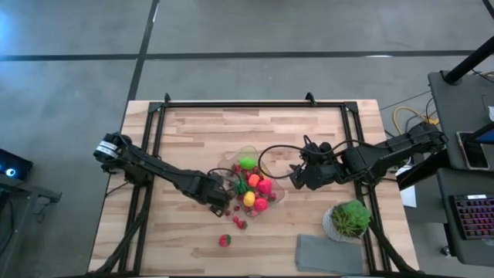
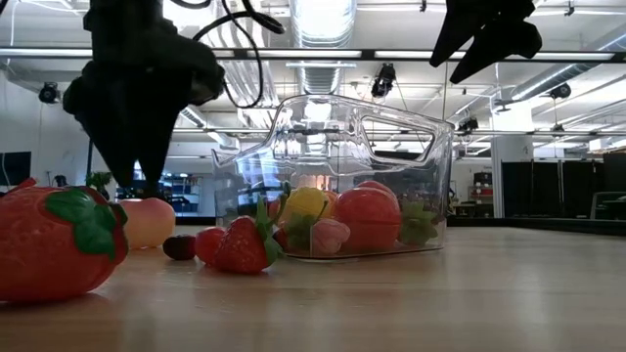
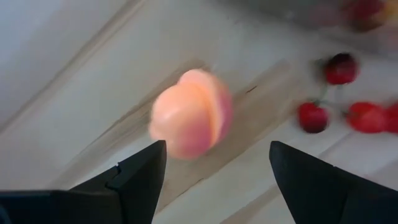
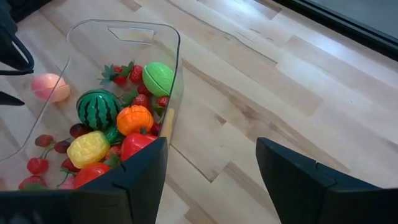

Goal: Pick and placing Produce into tupperware
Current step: Put the pink peach into the transparent bin

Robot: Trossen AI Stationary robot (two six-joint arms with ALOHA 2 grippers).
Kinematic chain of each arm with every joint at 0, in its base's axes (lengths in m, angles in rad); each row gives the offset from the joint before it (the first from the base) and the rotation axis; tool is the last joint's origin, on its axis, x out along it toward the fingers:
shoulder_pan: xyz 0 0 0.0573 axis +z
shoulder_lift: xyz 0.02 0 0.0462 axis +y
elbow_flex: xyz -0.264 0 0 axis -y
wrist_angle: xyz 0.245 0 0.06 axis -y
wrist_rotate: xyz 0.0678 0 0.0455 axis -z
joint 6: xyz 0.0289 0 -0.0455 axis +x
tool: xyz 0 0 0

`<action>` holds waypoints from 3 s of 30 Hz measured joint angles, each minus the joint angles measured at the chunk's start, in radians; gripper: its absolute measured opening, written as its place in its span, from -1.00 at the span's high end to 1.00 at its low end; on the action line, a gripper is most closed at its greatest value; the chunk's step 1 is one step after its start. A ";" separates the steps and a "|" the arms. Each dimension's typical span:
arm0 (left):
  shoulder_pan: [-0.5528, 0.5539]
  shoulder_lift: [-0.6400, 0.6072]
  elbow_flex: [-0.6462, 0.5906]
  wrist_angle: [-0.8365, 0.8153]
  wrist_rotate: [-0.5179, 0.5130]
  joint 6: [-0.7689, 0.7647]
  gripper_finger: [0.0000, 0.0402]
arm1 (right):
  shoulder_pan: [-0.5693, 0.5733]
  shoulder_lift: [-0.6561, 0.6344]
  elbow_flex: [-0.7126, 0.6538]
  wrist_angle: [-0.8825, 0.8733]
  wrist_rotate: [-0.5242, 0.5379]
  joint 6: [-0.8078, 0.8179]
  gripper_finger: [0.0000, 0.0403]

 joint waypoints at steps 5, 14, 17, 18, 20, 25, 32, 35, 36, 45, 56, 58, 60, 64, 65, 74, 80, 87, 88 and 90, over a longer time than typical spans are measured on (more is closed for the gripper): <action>0.012 0.017 0.000 0.020 -0.005 -0.003 -0.35 | 0.000 0.000 0.000 0.002 -0.003 0.000 -0.18; 0.020 0.086 0.000 0.018 0.017 0.000 -0.35 | 0.000 0.000 0.000 0.004 -0.007 0.000 -0.18; 0.019 0.103 0.000 0.020 0.025 0.006 -0.35 | 0.000 0.000 0.000 0.006 -0.008 0.000 -0.18; 0.019 0.108 0.000 0.021 0.025 0.007 -0.35 | 0.000 0.000 0.000 0.006 -0.008 -0.001 -0.18; 0.019 0.115 0.000 0.020 0.025 0.006 -0.35 | 0.000 0.000 0.000 0.007 -0.008 -0.003 -0.18; 0.021 0.118 0.000 0.021 0.022 0.006 -0.35 | 0.000 0.000 0.000 0.008 -0.007 -0.009 -0.18; 0.021 0.119 0.000 0.021 -0.027 0.006 -0.35 | 0.000 0.000 0.000 0.008 -0.004 -0.011 -0.18; 0.021 0.118 0.000 0.022 -0.042 0.006 -0.35 | 0.000 0.000 0.000 0.008 -0.004 -0.011 -0.18; 0.021 0.118 -0.001 0.022 -0.044 0.006 -0.35 | 0.000 0.000 0.000 0.008 -0.004 -0.011 -0.18; 0.021 0.118 -0.001 0.023 -0.047 0.002 -0.35 | 0.000 0.000 -0.001 0.008 -0.004 -0.011 -0.18; 0.021 0.125 -0.001 0.028 -0.032 -0.001 -0.35 | 0.000 0.000 -0.001 0.008 -0.004 -0.011 -0.18; 0.021 0.139 -0.001 0.030 -0.030 -0.002 -0.35 | 0.000 0.000 -0.001 0.008 -0.004 -0.023 -0.18; 0.021 0.158 -0.001 0.030 -0.020 -0.001 -0.35 | 0.000 0.000 -0.001 0.008 -0.005 -0.027 -0.18; 0.021 0.183 0.001 0.031 0.004 0.000 -0.35 | 0.000 0.000 -0.003 0.008 -0.005 -0.030 -0.18; 0.021 0.185 0.001 0.031 0.008 0.000 -0.35 | 0.000 0.000 -0.004 0.008 -0.007 -0.031 -0.18; 0.021 0.182 0.006 0.033 -0.006 0.001 -0.34 | 0.000 0.000 -0.017 0.008 -0.026 -0.035 -0.18; 0.021 0.182 0.006 0.033 -0.007 0.001 -0.34 | 0.000 0.000 -0.019 0.009 -0.030 -0.034 -0.18; 0.021 0.182 0.006 0.036 -0.007 0.001 -0.33 | 0.000 0.000 -0.019 0.013 -0.030 -0.034 -0.18; 0.021 0.182 0.008 0.036 -0.007 0.002 -0.32 | 0.000 0.000 -0.019 0.014 -0.030 -0.034 -0.18; 0.021 0.182 0.012 0.037 -0.007 0.004 -0.27 | 0.000 0.000 -0.019 0.015 -0.030 -0.034 -0.18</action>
